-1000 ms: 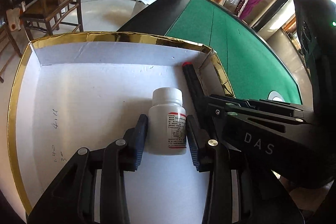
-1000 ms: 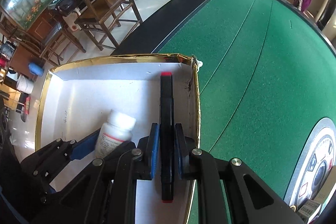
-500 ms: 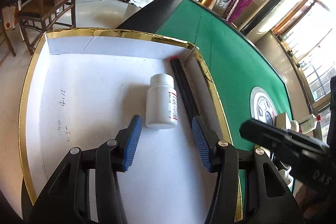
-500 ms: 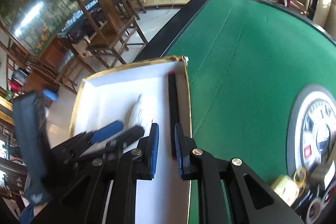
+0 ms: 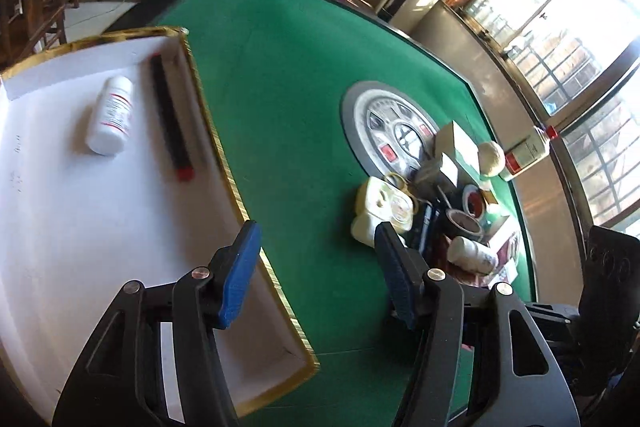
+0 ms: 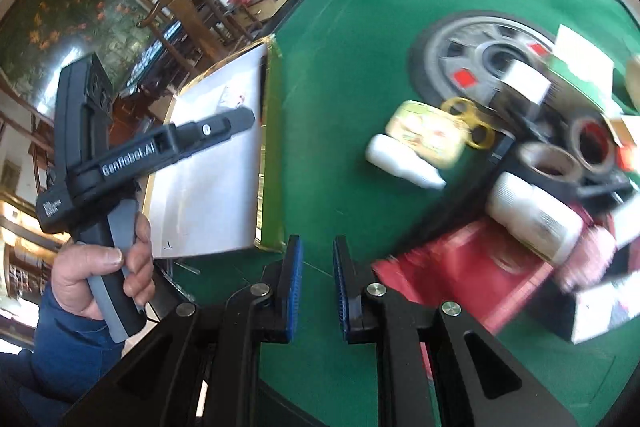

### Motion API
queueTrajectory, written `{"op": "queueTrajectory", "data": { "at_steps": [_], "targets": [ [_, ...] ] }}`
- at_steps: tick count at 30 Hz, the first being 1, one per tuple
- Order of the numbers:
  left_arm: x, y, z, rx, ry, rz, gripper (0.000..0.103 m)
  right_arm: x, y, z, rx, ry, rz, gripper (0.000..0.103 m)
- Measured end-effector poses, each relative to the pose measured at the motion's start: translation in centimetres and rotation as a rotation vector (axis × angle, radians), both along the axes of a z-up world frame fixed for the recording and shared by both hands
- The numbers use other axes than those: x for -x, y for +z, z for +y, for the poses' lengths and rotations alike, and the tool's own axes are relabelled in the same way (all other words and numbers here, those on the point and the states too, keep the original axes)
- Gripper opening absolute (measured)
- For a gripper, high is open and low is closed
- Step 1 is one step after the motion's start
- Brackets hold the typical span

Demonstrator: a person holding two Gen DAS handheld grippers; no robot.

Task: Organize objects
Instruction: 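Grasp the white dropper bottle with the left tool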

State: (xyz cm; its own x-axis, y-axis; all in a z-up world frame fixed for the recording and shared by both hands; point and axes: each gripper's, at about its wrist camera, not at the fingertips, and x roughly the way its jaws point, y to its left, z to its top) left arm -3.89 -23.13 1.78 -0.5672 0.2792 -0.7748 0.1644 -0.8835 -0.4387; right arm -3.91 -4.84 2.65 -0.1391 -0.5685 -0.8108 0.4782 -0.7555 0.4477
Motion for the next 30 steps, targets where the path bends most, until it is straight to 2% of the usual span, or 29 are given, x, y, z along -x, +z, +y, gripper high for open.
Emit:
{"op": "queueTrajectory", "data": {
  "at_steps": [4,5,6,10,13,15,16,17,18,21,24,27,30],
  "targets": [
    [2.0,-1.5,4.0,-0.055,-0.028,-0.086,0.059,0.2,0.7,5.1,0.017,-0.047,0.021,0.014],
    [2.7,-2.0,4.8,-0.093,-0.019,-0.107,0.059,0.2,0.8,6.4,0.021,-0.057,0.025,0.014],
    [3.1,-2.3,5.3,-0.126,-0.008,-0.122,0.060,0.2,1.1,7.6,0.025,-0.061,0.030,0.014],
    [4.7,-3.9,6.2,-0.172,0.105,-0.205,0.060,0.3,1.7,12.0,0.033,-0.110,0.052,0.014],
    [5.9,-4.7,6.4,-0.140,0.211,-0.257,0.060,0.4,1.7,14.8,0.041,-0.143,0.051,0.014],
    [6.5,-5.5,6.3,-0.122,0.243,-0.287,0.058,0.6,1.6,16.1,0.053,-0.157,0.047,0.015],
    [6.6,-5.4,6.5,-0.100,0.244,-0.273,0.059,0.7,1.5,16.9,0.053,-0.166,0.048,0.014],
    [6.8,-5.4,6.8,-0.071,0.224,-0.272,0.054,0.9,1.4,17.4,0.053,-0.175,0.050,0.015],
    [6.8,-5.5,7.0,-0.046,0.208,-0.275,0.040,0.9,1.4,18.0,0.057,-0.183,0.055,0.015],
    [6.7,-5.4,7.1,0.000,0.140,-0.219,0.041,0.9,1.2,19.9,0.057,-0.209,0.054,0.015],
    [5.8,-5.3,6.7,-0.006,0.099,-0.225,0.040,1.0,0.2,22.0,0.066,-0.245,0.003,0.015],
    [4.0,-4.3,7.8,0.107,0.010,-0.233,0.039,1.0,-1.1,24.2,0.058,-0.301,-0.055,0.015],
    [1.3,-5.1,8.9,0.195,-0.044,-0.288,0.037,1.0,-2.4,25.5,0.040,-0.340,-0.100,0.015]
  ]
}}
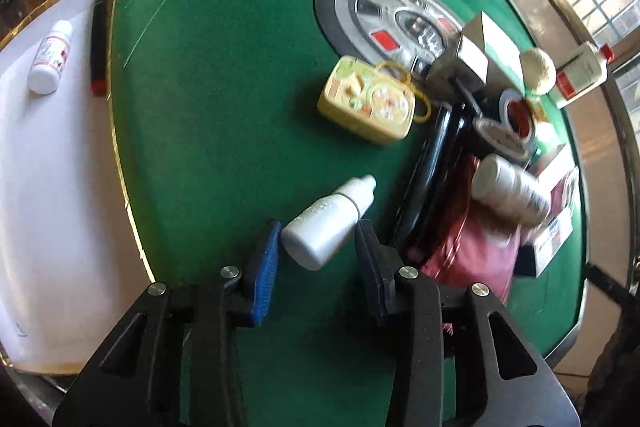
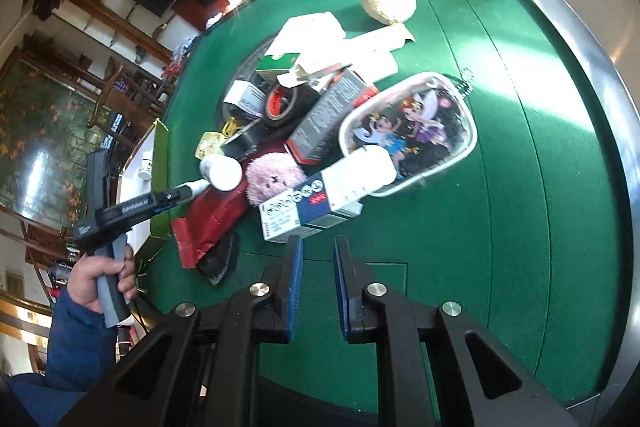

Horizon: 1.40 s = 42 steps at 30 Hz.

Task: Organize objects
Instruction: 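Grasp the white dropper bottle with the left tool, then grasp the white-and-blue medicine box with the right tool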

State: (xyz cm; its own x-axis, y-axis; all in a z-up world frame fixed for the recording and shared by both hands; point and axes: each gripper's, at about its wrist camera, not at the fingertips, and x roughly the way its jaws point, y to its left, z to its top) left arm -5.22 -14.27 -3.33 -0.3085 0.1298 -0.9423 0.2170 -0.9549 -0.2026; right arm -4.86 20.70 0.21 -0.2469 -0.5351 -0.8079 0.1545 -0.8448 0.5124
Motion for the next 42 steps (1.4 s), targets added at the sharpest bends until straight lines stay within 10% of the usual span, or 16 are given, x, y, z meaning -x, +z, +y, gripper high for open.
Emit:
{"op": "queueTrajectory", "data": {
  "at_steps": [3,6,11,22,31,38,42],
  "targets": [
    [-1.6,-0.2,0.6,0.068,-0.032,-0.001,0.035,0.6,-1.5,0.3,0.058,-0.052,-0.099,0.015],
    [-1.8,0.3,-0.3,-0.050,-0.003,0.014,0.035,1.2,-1.8,-0.6,0.098,-0.068,-0.142,0.018],
    [-2.1,3.3,-1.3,-0.090,-0.005,0.089,0.036,1.6,-2.4,-2.1,0.140,-0.137,-0.193,0.053],
    [0.6,1.6,1.2,0.080,-0.155,0.001,0.037,4.2,-2.7,-6.1,-0.073,-0.218,-0.254,0.058],
    [0.3,-0.6,3.0,0.195,-0.221,0.016,0.037,4.4,-2.9,-10.0,-0.325,-0.022,-0.132,0.063],
    [-1.7,-0.7,3.2,0.171,-0.248,0.009,0.026,0.4,-1.5,-12.4,-0.529,0.308,0.079,0.045],
    [-1.8,-0.5,3.1,0.152,-0.217,0.014,0.026,-0.8,-0.9,-11.2,-0.529,0.266,0.100,0.048]
  ]
}}
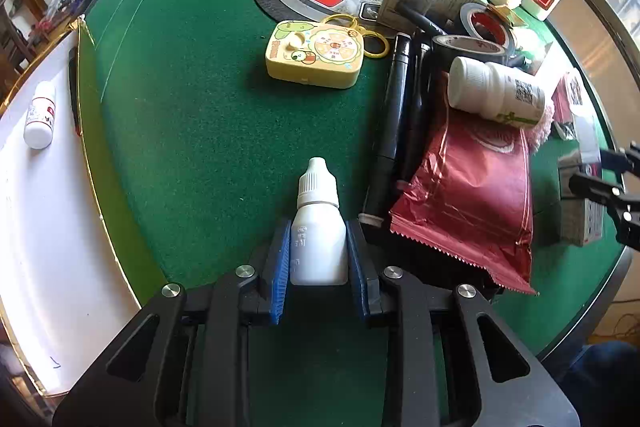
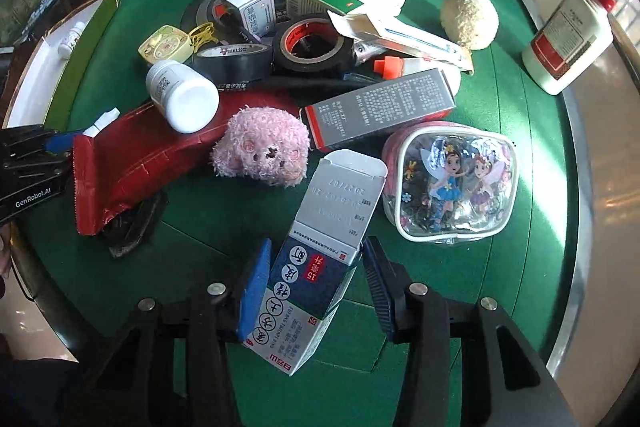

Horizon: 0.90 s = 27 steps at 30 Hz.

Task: Organize objects
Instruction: 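Grasp the white-and-blue medicine box with the right tool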

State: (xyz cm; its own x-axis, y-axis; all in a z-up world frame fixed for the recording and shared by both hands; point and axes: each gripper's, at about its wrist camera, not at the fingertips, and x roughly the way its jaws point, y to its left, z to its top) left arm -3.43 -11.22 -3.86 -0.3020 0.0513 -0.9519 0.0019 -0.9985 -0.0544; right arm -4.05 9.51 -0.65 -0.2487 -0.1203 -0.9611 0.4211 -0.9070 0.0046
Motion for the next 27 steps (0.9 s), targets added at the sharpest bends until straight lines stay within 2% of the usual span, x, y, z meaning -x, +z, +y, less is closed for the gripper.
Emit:
{"op": "queueTrajectory", "data": {
  "at_steps": [9,10,11,13,15,17,27],
  "targets": [
    [-0.3,0.2,0.7,0.061,0.007,0.038,0.026,-1.4,-1.7,1.3,0.017,-0.051,-0.100,0.050],
    [-0.4,0.2,0.6,0.060,0.012,0.044,0.026,-1.5,-1.8,1.5,0.022,-0.050,-0.092,0.050],
    [-0.6,0.2,0.7,0.060,0.015,0.053,0.026,-1.7,-1.7,1.8,0.038,-0.046,-0.076,0.043],
    [-0.7,0.1,0.4,0.042,0.029,0.064,0.026,-1.9,-1.7,2.2,0.062,-0.033,-0.068,0.033],
    [-0.8,0.3,0.1,-0.006,0.052,0.068,0.026,-1.9,-1.5,3.2,0.116,-0.054,-0.076,0.033],
    [-1.0,0.6,-0.2,-0.049,0.065,0.076,0.026,-2.2,-1.0,3.7,0.123,-0.061,-0.054,0.033],
    [-1.8,3.0,-0.9,-0.107,0.105,0.125,0.026,-2.5,0.9,4.7,0.205,-0.058,-0.012,0.033]
  ]
}}
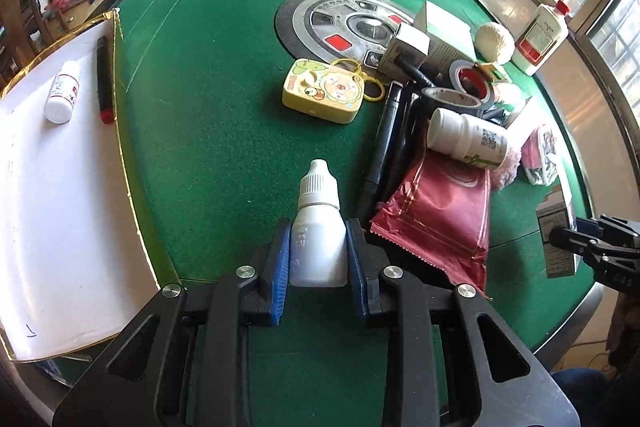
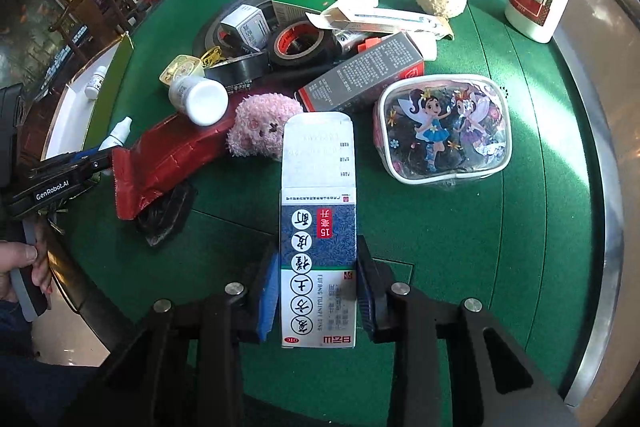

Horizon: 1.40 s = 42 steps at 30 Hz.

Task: Organize objects
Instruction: 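Grasp the white-and-blue medicine box with the right tool, then carry the dropper bottle with the left tool while the right tool carries the box over the tray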

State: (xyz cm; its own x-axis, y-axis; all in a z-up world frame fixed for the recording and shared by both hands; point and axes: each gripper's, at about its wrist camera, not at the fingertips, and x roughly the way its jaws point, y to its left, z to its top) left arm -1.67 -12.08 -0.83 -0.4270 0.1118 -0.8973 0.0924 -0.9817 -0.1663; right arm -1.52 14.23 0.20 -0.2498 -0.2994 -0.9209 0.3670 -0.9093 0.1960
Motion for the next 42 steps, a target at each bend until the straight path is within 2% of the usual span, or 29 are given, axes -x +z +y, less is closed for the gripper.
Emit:
{"op": "queueTrajectory", "data": {
  "at_steps": [4,17,26,34,42],
  "targets": [
    [-0.6,1.1,-0.4,-0.011,0.013,0.021,0.026,0.2,1.4,-0.2,0.034,0.011,0.009,0.033],
    [-3.5,4.2,-2.9,0.029,0.076,0.079,0.026,0.8,2.9,-6.6,0.110,0.134,-0.001,0.033],
    [-5.8,6.0,-6.4,0.040,0.141,0.116,0.026,0.4,5.1,-13.9,0.132,0.271,0.016,0.033],
    [-7.9,6.4,-11.5,0.033,0.225,0.126,0.026,-0.1,6.2,-21.8,0.147,0.384,0.024,0.033],
    [-8.8,6.1,-16.5,0.036,0.277,0.116,0.026,0.6,5.8,-29.1,0.153,0.443,0.008,0.033]
  ]
}}
